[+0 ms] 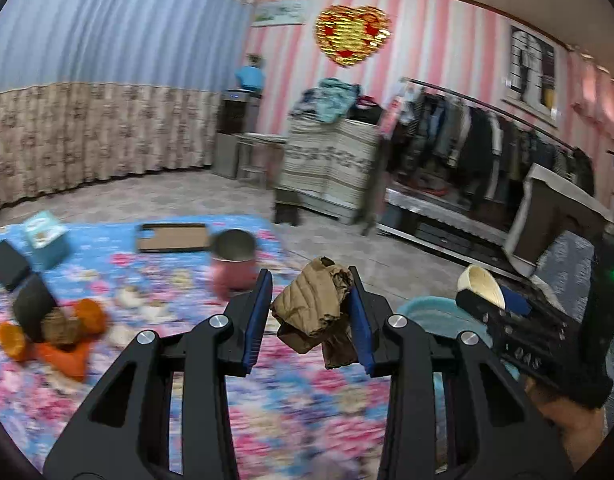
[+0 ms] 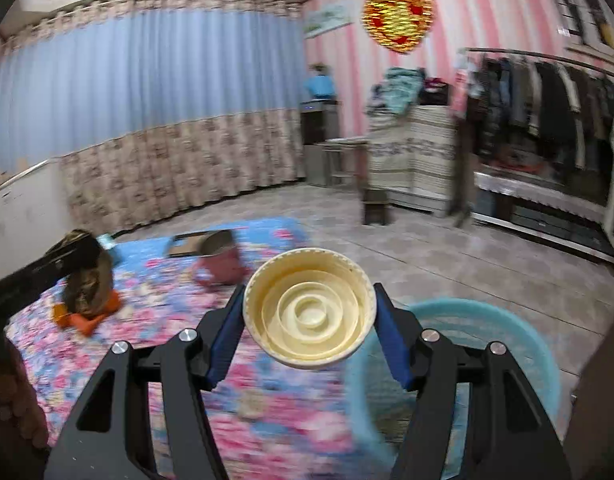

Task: Collect trash
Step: 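Carry the lid and khaki cloth over the light blue basket, then open both grippers to drop the lid and cloth into the basket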

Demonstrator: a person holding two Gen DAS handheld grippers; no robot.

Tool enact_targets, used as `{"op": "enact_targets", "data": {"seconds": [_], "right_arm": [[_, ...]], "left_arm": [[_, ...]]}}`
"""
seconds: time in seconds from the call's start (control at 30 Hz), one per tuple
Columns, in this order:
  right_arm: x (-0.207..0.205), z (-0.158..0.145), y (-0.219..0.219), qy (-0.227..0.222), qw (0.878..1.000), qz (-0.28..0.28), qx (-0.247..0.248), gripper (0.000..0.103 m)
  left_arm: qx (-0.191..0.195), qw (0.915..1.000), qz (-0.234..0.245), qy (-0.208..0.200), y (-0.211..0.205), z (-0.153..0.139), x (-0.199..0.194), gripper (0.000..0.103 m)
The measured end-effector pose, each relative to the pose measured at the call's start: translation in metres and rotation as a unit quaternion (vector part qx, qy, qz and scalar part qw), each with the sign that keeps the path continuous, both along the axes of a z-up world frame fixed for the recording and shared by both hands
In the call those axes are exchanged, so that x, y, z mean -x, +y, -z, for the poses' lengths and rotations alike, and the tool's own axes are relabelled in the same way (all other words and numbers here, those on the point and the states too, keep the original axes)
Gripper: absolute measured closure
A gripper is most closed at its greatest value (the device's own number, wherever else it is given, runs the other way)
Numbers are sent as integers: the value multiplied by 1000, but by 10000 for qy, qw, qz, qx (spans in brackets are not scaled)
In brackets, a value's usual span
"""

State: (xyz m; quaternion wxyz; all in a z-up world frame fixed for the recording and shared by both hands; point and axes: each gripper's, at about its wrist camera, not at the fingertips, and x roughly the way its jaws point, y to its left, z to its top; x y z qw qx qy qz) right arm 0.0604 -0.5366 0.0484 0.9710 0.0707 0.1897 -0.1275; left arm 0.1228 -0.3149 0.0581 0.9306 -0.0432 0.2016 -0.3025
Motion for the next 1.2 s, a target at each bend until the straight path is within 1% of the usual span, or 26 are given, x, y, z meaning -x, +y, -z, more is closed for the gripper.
{"op": "enact_targets", "data": {"seconds": [0.07,0.17,0.27,0.37,0.47,0.57,0.7,0.8,0.87,0.97,1.0,1.03,1.07,1.13,1.2], "right_arm": [[10,-3,-22,-34,9998,186,1,42],[23,-4,-56,-13,9989,459,12,42],[30,-3,-77,27,9983,579,8,42],[35,-1,-91,57,9980,636,-18,42],[36,1,-104,95,9975,699,-16,42],[37,7,-114,176,9970,756,-57,42],[41,15,-123,226,9963,822,-112,42],[41,18,-127,262,9960,845,-136,42],[38,19,-129,273,9961,828,-156,42],[36,18,-128,265,9961,829,-144,42],[35,17,-128,260,9962,820,-162,42],[36,18,-127,266,9961,825,-178,41],[36,17,-126,260,9961,826,-175,36],[36,16,-125,224,9960,849,-162,29],[37,16,-125,208,9960,857,-174,29]], "left_arm": [[11,9999,169,-1,-22,3,5,67],[-78,9990,420,90,-60,9,6,67],[-3,9981,590,190,-83,11,2,67],[73,9963,827,234,-112,13,2,67],[21,9940,1061,263,-142,16,5,67],[-30,9920,1234,273,-163,19,7,66],[-90,9901,1369,300,-180,25,10,66],[-100,9894,1415,320,-181,28,11,65],[-158,9891,1442,260,-183,30,12,64],[-124,9881,1488,363,-183,30,6,64],[-101,9879,1502,381,-184,29,5,63],[-94,9874,1531,400,-184,28,3,55],[-91,9876,1521,385,-184,27,3,44],[-29,9889,1460,281,-182,24,5,32],[-17,9893,1437,258,-180,22,6,32]]}}
